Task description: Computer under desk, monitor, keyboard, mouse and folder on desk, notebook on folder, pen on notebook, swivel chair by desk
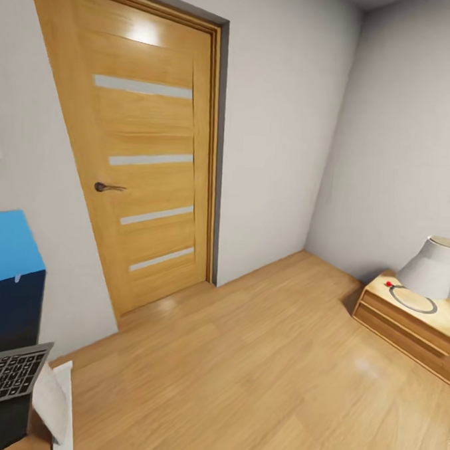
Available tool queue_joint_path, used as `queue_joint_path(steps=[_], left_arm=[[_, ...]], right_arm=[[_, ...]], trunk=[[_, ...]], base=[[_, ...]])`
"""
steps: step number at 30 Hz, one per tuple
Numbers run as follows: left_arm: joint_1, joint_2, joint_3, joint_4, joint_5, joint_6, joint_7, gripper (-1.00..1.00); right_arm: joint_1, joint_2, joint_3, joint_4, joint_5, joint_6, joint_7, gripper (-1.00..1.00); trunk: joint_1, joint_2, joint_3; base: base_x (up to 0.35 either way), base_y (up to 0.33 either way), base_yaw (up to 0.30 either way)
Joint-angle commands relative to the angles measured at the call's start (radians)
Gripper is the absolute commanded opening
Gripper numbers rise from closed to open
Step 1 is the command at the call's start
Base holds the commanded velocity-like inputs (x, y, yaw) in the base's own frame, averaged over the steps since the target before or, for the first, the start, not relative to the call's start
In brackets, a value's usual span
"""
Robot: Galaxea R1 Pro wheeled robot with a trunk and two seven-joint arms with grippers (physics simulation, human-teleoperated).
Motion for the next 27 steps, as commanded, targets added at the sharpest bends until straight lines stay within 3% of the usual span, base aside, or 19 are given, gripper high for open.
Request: queue_joint_path(steps=[1,27], left_arm=[[0.000,0.000,-0.002,0.000,0.005,-0.003,0.001,1.00],[0.000,0.000,-0.002,0.000,0.005,-0.003,0.001,1.00]], right_arm=[[-0.001,0.000,0.000,0.001,0.004,-0.003,0.000,1.00],[-0.001,0.000,-0.001,0.001,0.003,-0.003,0.000,1.00]], trunk=[[0.001,-0.001,-0.001],[0.001,-0.001,-0.001]], base=[[0.327,0.000,-0.214],[0.327,0.000,-0.026]])
